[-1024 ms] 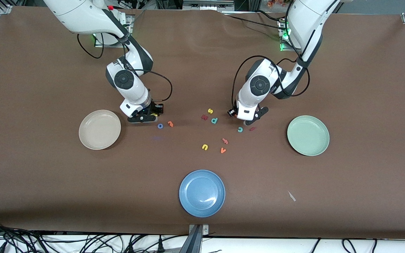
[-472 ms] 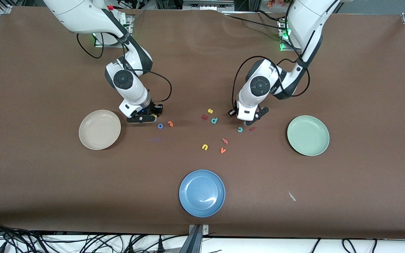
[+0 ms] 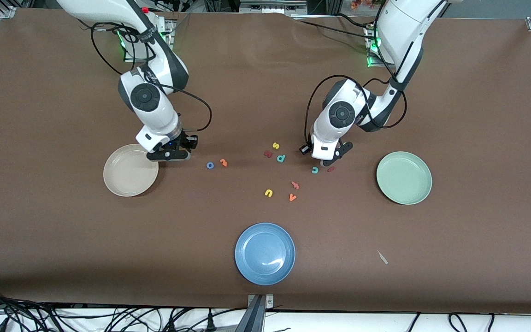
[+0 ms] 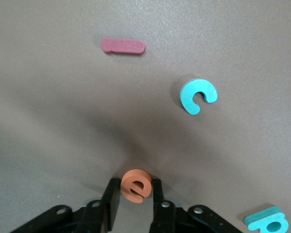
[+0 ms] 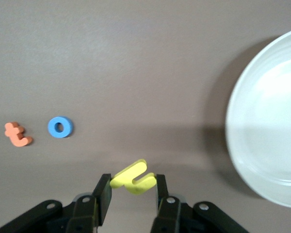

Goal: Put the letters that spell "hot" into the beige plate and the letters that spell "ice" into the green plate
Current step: 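Drop the yellow letter on the beige plate while the left gripper grasps the e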

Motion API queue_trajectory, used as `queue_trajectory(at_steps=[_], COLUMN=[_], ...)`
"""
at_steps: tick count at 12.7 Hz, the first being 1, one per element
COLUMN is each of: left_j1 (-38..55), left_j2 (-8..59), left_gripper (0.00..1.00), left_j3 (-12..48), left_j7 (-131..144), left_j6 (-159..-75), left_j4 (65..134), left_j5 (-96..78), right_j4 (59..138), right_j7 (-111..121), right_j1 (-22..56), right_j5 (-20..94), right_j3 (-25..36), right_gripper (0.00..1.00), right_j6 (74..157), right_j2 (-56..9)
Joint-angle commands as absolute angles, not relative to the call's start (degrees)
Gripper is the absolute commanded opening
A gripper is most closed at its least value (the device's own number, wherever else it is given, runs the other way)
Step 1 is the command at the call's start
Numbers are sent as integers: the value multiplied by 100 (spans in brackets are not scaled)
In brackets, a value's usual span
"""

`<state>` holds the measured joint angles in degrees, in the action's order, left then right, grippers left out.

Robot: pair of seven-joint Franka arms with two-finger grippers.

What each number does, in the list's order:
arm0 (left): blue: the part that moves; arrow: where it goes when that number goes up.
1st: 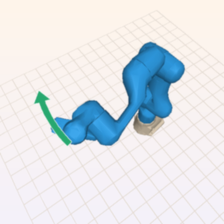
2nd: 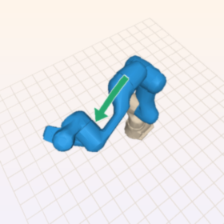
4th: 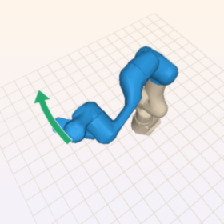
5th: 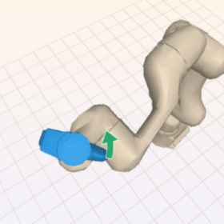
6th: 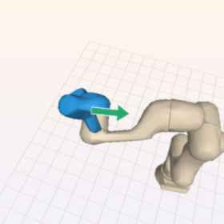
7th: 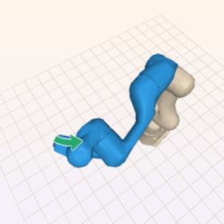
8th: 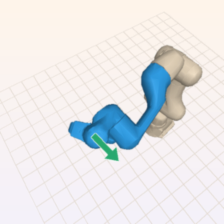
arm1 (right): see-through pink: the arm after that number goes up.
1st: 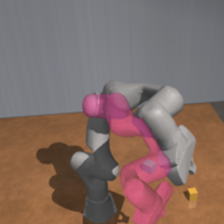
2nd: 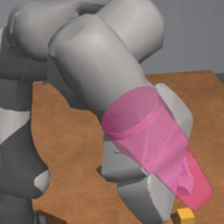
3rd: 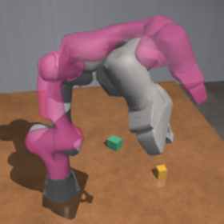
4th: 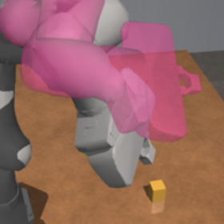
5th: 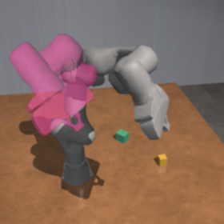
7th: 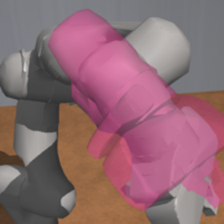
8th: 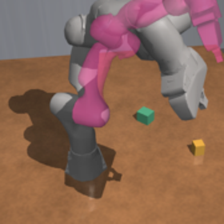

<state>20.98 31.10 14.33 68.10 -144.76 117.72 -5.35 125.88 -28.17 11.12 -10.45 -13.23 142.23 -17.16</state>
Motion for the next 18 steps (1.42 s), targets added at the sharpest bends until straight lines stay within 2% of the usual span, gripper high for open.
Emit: queue_trajectory(at_steps=[1, 4, 8, 9, 10, 11, 12, 16, 18], left_j1=[2110, 1969, 1461, 1285, 1074, 776, 460, -552, -956], left_j2=[3208, 2964, 2348, 2173, 1997, 1847, 1750, 1819, 1907], left_gripper=[3, 1, 0, 0, 0, 0, 0, 0, 0], left_j3=[1389, 1397, 1441, 1441, 1441, 1441, 1433, 1380, 1389], left_j7=[6724, 6576, 5777, 5452, 5084, 4619, 4066, 2167, 1427], left_j6=[-14493, -14266, -12616, -12299, -12035, -11771, -11577, -11514, -11522], left_j4=[11681, 11672, 11260, 11198, 11197, 11189, 11188, 11206, 11206], left_j5=[-379, -202, -246, -272, -272, -272, -264, -193, -10], right_j4=[12683, 12683, 12691, 12691, 12691, 12691, 12691, 12700, 12622], right_j7=[-2025, -629, -132, -141, -141, -175, -211, -481, -1148], right_j1=[941, 730, 686, 686, 686, 686, 686, 694, 738], right_j5=[-1090, -1090, -1090, -1090, -1081, -1072, -1072, -1020, -565], right_j3=[-1056, -302, 88, 97, 97, 97, 97, 18, -367], right_gripper=[24, 24, 26, 31, 46, 82, 87, 87, 87], right_j6=[13984, 14001, 14141, 14142, 14142, 14150, 14159, 14159, 14194], right_j2=[-1372, -1380, -1573, -1591, -1608, -1635, -1643, -1687, -1722])
